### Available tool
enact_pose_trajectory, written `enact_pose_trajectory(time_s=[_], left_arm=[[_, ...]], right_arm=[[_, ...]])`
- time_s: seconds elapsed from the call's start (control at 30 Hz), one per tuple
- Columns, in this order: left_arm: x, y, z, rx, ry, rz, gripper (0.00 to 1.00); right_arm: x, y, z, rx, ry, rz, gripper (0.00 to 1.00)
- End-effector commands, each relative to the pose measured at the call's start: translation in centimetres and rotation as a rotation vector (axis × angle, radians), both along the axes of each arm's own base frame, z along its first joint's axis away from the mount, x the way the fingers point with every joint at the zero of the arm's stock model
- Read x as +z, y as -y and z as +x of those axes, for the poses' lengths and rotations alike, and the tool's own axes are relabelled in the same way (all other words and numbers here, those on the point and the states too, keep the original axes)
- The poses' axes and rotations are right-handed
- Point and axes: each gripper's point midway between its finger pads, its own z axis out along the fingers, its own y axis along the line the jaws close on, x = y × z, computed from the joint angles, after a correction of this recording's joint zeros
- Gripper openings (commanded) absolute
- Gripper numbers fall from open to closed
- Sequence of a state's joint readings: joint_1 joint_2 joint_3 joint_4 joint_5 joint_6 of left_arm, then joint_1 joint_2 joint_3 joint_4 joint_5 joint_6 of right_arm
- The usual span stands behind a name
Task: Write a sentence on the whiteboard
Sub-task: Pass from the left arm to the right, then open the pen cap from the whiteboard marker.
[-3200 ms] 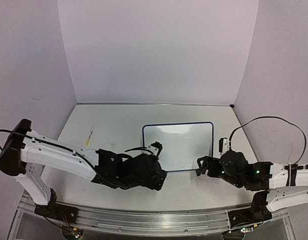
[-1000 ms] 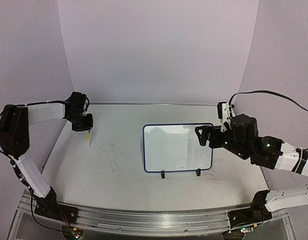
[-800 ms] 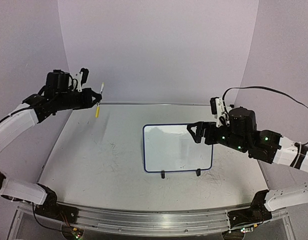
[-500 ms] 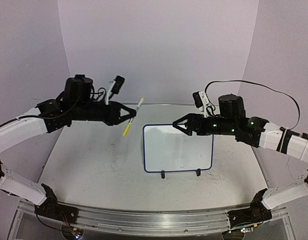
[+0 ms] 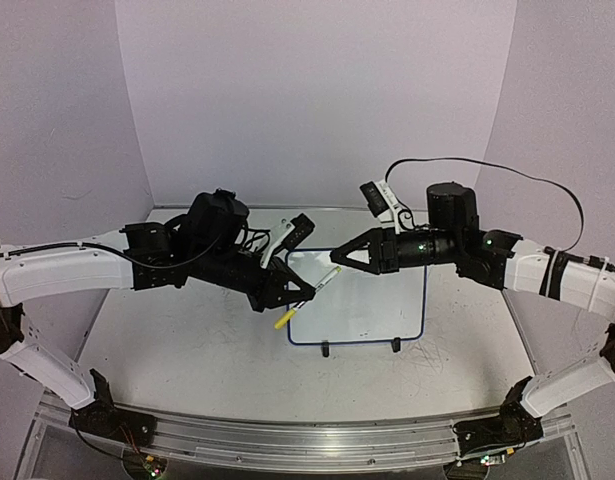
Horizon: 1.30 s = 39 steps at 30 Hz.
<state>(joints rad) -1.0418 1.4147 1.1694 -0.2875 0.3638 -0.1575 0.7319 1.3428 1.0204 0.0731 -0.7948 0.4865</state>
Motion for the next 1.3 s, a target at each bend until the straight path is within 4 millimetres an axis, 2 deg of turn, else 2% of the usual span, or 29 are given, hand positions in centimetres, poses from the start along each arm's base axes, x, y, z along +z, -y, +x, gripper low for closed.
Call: enact_pose_trajectory(time_s=[0.0, 0.13, 0.33, 0.43, 0.53, 0.57, 0.6, 0.67, 0.73, 0.8, 0.9, 1.0, 1.1, 1.27], left_arm=[[2.0, 0.7, 0.0, -0.033, 0.063, -0.045, 0.0], [1.9, 0.9, 0.2, -0.031, 0.071, -0.041, 0.0], [2.1, 0.6, 0.5, -0.012, 0.094, -0.04, 0.0], [2.0, 0.4, 0.6, -0.003, 0.1, -0.037, 0.0], [1.7, 0.0, 1.1, 0.034, 0.099, -0.027, 0.0], [1.5, -0.1, 1.3, 0.052, 0.086, -0.022, 0.11], [1.3, -0.2, 1.3, 0.061, 0.082, -0.016, 0.24], [1.0, -0.6, 0.9, 0.054, 0.071, -0.013, 0.41], [0.4, -0.9, 0.2, 0.032, 0.055, -0.008, 0.52], [-0.1, -1.3, -0.1, 0.029, 0.045, -0.003, 0.55], [-0.9, -2.0, 0.1, 0.059, 0.04, 0.024, 0.52], [-1.1, -2.7, 0.0, 0.076, 0.036, 0.029, 0.45], [-0.8, -3.1, 0.3, 0.105, 0.052, 0.027, 0.31], [-0.5, -3.4, 1.0, 0.134, 0.088, 0.032, 0.03]], right_arm=[[1.0, -0.9, -1.0, 0.088, 0.01, 0.074, 0.54], [0.1, -1.6, -1.3, 0.127, -0.023, 0.087, 0.44], [-1.3, -2.5, -1.8, 0.151, -0.05, 0.077, 0.39], [-1.8, -2.4, -1.7, 0.137, -0.06, 0.079, 0.23], [-1.3, -2.2, -1.6, 0.116, -0.053, 0.095, 0.09], [-1.1, -2.1, -1.5, 0.104, -0.048, 0.097, 0.02], [-0.8, -2.0, -1.4, 0.09, -0.041, 0.1, 0.01], [-0.2, -1.6, -1.2, 0.058, -0.024, 0.108, 0.0], [0.2, -1.3, -1.1, 0.042, -0.014, 0.115, 0.0], [0.6, -1.1, -1.0, 0.029, -0.007, 0.119, 0.0], [0.7, -0.8, -0.8, 0.01, -0.001, 0.118, 0.0], [0.8, -0.7, -0.9, 0.004, 0.003, 0.115, 0.0], [0.7, -0.7, -0.9, 0.005, 0.004, 0.11, 0.0], [0.9, -0.4, -0.7, -0.016, 0.016, 0.104, 0.0]])
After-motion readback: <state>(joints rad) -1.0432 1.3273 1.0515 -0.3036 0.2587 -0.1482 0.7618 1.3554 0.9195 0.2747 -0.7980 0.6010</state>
